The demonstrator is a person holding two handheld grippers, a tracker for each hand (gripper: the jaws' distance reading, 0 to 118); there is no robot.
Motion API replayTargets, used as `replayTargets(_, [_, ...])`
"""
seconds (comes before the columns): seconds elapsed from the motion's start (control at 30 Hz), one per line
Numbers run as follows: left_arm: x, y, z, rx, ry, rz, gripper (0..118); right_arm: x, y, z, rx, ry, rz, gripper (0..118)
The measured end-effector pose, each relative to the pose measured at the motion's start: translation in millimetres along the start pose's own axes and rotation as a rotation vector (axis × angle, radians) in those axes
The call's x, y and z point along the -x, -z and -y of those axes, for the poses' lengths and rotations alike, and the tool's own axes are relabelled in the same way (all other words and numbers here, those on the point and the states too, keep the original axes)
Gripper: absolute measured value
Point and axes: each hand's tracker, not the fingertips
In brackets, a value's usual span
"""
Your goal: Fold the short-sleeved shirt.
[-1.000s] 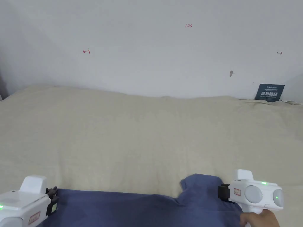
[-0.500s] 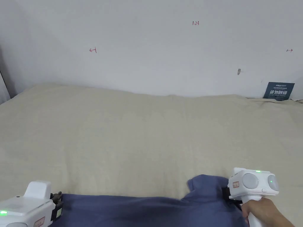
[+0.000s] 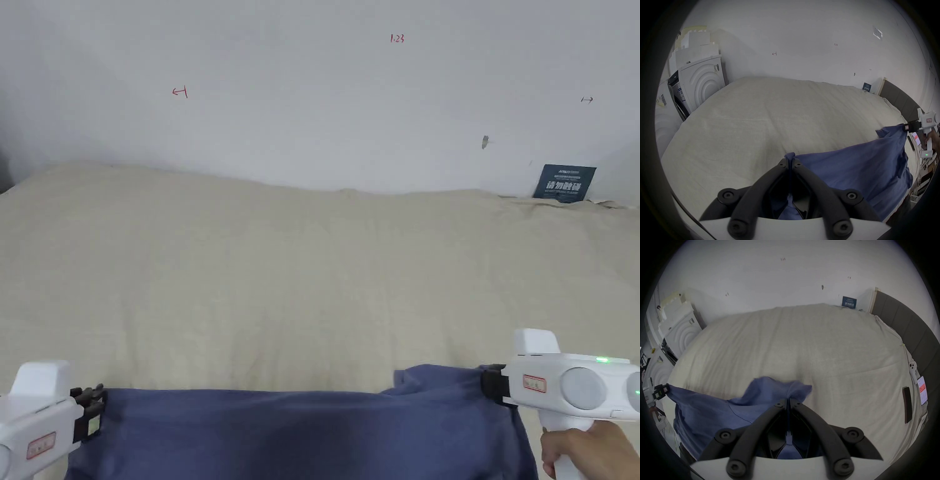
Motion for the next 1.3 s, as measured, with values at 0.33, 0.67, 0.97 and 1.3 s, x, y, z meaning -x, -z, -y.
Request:
replayTargets(0.33, [26, -49, 17, -0.037, -0.059, 0.068, 0, 7, -91, 40, -0.106, -0.029, -0.014, 2])
replayTargets(0.67, [45, -81, 78, 0.026, -0.067, 0.109, 0, 20, -145, 145, -0.078, -0.057, 0.054, 2])
replayTargets(0.97, [42, -64, 156, 0.198, -0.007, 0.052, 0, 18, -114, 241, 0.08, -0.015, 0.121, 2])
replayTargets(1.3, [32, -56, 169, 0.201, -0.003, 0.005, 0, 22, -97, 265, 0.09, -0.016, 0.167, 2])
